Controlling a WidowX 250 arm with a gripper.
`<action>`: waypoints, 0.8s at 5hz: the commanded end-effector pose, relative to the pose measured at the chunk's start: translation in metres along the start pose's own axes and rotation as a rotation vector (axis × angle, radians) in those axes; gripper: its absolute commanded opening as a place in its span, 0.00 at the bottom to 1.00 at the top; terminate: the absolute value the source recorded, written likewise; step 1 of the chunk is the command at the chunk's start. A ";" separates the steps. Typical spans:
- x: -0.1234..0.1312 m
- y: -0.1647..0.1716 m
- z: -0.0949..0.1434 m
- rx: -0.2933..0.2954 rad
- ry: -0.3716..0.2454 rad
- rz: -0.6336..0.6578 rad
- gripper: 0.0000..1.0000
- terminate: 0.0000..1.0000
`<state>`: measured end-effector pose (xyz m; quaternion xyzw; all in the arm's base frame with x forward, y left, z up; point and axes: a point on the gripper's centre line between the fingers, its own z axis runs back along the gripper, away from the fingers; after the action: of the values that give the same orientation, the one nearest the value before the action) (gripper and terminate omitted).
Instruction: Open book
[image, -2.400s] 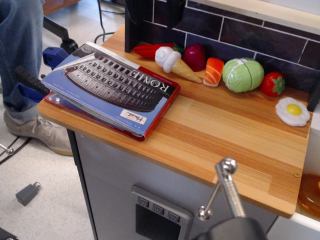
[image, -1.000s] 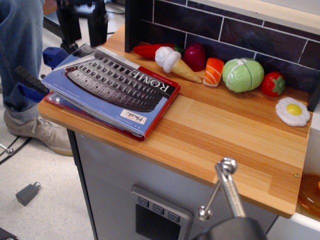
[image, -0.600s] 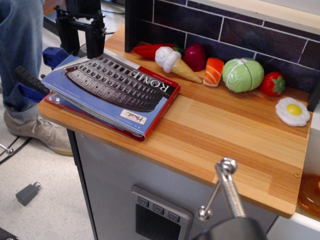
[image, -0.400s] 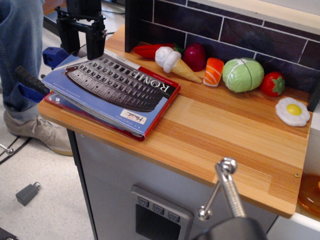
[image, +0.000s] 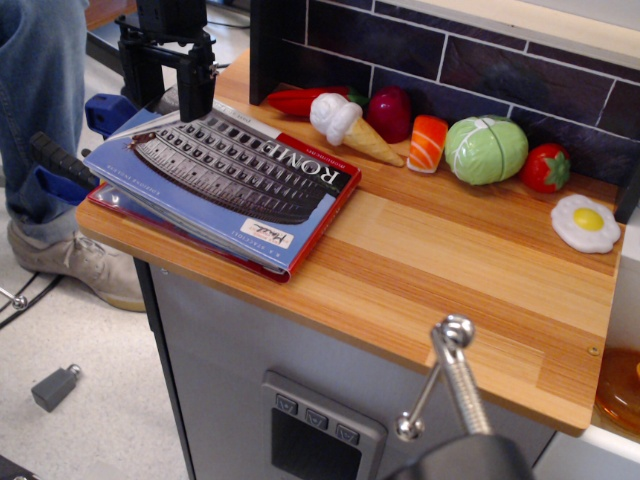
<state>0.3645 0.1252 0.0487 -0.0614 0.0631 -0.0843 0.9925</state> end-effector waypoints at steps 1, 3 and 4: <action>-0.001 -0.023 0.021 -0.080 -0.064 -0.060 1.00 0.00; -0.009 -0.079 0.064 -0.438 -0.208 0.038 1.00 0.00; -0.005 -0.119 0.073 -0.556 -0.240 0.070 1.00 0.00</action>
<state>0.3484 0.0297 0.1238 -0.3356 -0.0366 0.0085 0.9413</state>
